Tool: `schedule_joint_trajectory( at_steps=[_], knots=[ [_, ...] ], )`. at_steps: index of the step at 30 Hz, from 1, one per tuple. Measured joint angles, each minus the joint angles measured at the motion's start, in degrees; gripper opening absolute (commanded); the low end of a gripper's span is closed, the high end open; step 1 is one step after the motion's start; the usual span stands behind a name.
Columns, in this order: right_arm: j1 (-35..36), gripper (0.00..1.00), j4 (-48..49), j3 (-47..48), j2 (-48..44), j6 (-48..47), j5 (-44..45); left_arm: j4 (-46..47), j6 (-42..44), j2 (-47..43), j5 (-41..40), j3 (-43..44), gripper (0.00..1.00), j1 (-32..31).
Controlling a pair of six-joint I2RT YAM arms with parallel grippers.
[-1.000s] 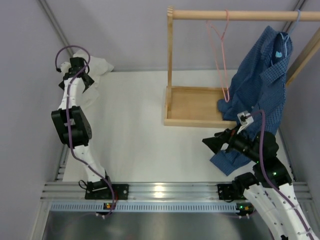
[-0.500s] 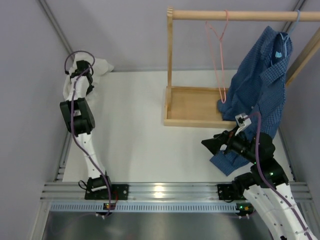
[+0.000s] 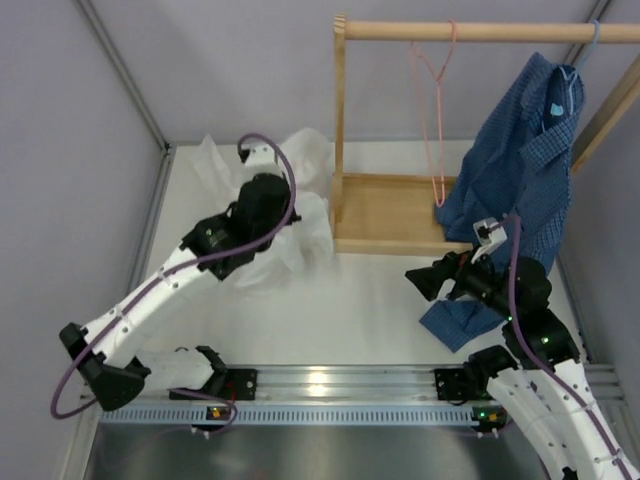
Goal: Place the shirt on the hanger
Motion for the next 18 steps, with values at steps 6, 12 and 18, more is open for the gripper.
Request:
schedule_joint_trajectory(
  at_steps=[6,12,18],
  knots=[
    [0.0,0.99,-0.8,4.5,-1.1,-2.5,0.5,-0.8,-1.9,-4.7,4.0,-13.6,0.00,-15.4],
    [0.0,0.99,-0.9,4.3,-0.1,-3.7,0.0,0.7,-1.4,-3.0,14.7,-21.3,0.86,-33.9],
    [0.0,0.99,1.2,0.1,4.7,-3.1,-4.1,5.6,-1.9,-12.8,11.5,-27.2,0.98,-36.8]
  ],
)
